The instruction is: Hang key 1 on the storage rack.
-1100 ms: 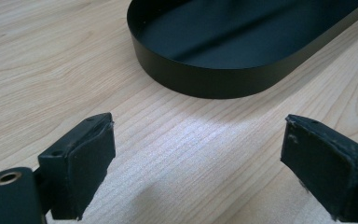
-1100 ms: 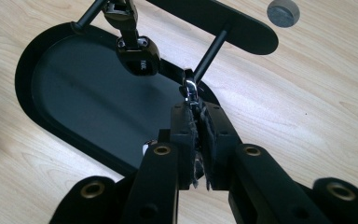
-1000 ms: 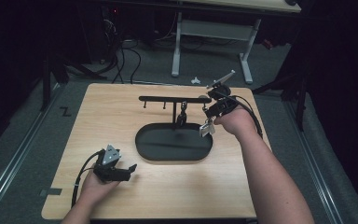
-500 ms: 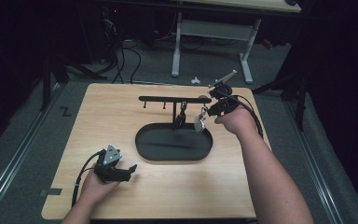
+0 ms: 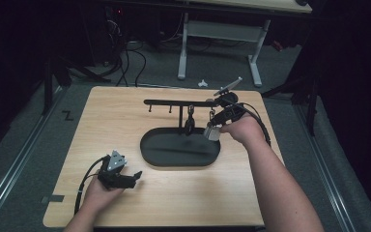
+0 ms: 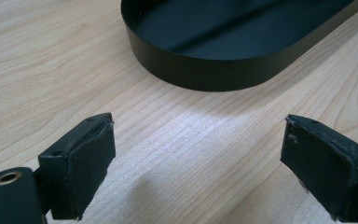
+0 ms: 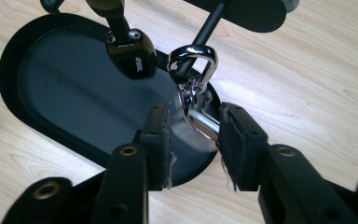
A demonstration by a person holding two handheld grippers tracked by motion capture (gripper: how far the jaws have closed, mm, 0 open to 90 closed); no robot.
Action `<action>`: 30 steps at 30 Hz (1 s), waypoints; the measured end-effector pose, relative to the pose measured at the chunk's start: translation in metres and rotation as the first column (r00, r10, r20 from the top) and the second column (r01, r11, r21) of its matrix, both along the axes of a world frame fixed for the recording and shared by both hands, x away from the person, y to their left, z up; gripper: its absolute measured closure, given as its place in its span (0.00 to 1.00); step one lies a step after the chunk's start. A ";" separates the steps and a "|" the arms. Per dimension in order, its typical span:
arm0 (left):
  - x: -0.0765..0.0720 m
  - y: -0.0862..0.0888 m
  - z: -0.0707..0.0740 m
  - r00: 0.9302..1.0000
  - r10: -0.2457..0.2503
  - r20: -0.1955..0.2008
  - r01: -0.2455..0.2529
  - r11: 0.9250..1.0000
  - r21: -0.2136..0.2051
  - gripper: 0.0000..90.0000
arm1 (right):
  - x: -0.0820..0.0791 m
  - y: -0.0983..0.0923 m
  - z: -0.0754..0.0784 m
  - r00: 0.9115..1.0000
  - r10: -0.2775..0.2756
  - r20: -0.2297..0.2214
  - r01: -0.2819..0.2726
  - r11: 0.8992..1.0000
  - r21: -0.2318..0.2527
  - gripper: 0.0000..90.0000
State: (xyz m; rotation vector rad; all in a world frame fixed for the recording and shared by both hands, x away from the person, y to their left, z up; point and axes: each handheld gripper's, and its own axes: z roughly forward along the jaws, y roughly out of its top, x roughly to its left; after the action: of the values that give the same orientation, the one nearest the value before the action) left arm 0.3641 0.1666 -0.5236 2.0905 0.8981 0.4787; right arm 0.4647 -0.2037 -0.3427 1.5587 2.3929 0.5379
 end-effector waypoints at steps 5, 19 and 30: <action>-0.001 0.002 0.002 1.000 0.008 0.008 -0.008 1.000 -0.011 0.12 | 0.000 0.002 -0.001 1.000 -0.005 -0.005 0.005 1.000 0.001 0.64; -0.002 0.006 0.004 1.000 0.024 0.013 -0.024 0.999 -0.027 0.12 | -0.003 -0.004 -0.008 0.999 -0.040 0.018 0.039 0.999 0.032 0.50; -0.004 0.006 0.003 1.000 0.024 0.007 -0.024 1.000 -0.016 0.12 | -0.026 -0.015 -0.030 0.994 -0.042 0.097 0.034 0.996 0.087 0.38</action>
State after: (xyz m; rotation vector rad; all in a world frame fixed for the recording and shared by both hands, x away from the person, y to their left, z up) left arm 0.3598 0.1725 -0.5210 2.0648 0.9207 0.4895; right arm 0.4383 -0.2191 -0.3729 1.5698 2.2908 0.7004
